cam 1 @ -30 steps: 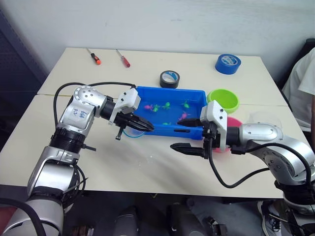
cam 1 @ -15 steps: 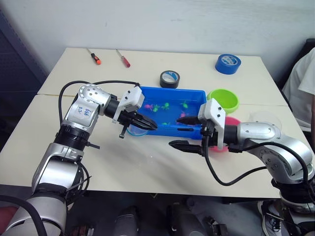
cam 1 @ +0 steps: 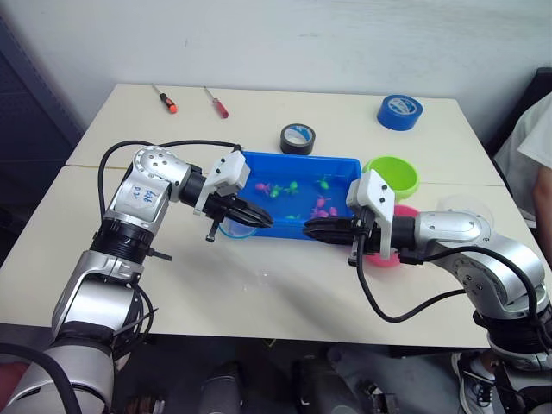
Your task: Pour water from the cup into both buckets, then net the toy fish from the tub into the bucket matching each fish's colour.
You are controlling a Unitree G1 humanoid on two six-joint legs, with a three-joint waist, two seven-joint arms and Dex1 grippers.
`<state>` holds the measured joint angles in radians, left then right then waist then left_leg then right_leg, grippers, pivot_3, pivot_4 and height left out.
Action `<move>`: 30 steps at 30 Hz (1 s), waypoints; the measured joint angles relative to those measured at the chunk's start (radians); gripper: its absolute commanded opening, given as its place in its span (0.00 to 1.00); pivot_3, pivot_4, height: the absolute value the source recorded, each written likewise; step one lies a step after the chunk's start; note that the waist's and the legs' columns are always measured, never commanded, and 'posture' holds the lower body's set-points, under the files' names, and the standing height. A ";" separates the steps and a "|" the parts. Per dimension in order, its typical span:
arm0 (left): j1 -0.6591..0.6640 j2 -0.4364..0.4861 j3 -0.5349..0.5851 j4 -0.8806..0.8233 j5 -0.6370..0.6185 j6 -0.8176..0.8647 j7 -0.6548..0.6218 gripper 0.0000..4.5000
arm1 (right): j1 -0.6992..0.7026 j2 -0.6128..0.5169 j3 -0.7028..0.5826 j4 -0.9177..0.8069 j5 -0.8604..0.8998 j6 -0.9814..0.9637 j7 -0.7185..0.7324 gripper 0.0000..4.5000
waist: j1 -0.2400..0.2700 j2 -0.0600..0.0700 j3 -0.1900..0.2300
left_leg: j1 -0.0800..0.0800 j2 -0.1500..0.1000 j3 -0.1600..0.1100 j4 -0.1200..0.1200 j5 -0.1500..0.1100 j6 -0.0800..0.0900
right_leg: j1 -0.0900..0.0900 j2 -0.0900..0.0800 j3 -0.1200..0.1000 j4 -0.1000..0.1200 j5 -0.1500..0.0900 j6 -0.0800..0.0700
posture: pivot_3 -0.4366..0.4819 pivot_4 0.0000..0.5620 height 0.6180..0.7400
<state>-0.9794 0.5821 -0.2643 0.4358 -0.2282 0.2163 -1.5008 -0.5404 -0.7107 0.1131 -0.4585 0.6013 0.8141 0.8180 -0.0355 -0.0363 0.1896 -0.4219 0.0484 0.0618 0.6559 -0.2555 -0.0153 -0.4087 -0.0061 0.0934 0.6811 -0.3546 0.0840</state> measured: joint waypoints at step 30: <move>-0.101 0.148 0.293 -0.032 -0.148 0.350 0.130 0.99 | 0.008 -0.033 -0.022 0.006 -0.008 0.023 0.017 0.00 | -0.009 0.000 0.000 | 0.000 0.000 0.000 0.002 0.000 0.000 | -0.001 0.000 -0.001 0.002 0.000 0.000 | 0.48 0.27 0.95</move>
<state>-1.0800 0.7297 0.0282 0.4040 -0.3764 0.5662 -1.3711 -0.5327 -0.7433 0.0906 -0.4526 0.5934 0.8374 0.8351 -0.0444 -0.0362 0.1896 -0.4222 0.0487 0.0613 0.6575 -0.2555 -0.0154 -0.4092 -0.0062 0.0927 0.6831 -0.3546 0.0841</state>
